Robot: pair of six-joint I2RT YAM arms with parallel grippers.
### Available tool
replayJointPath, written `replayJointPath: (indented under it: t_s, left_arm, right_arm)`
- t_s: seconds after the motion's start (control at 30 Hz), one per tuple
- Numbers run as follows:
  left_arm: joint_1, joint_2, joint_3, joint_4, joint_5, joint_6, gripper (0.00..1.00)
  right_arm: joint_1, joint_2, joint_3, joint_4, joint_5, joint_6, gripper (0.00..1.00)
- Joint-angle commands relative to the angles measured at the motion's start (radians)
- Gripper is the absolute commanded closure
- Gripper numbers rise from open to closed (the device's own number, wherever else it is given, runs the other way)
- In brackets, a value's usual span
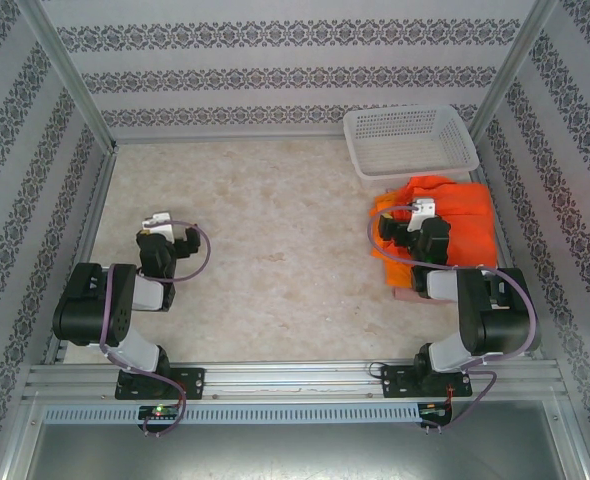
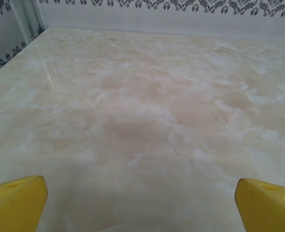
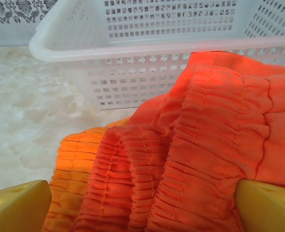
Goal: Fold and stack the shorts
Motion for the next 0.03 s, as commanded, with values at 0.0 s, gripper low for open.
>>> replayJointPath:
  t_s: [0.0]
  left_arm:
    - [-0.007,0.005,0.025,-0.009,0.024,0.024,0.0]
  right_arm:
    - [0.01,0.001,-0.005,0.021,0.028,-0.016,0.02]
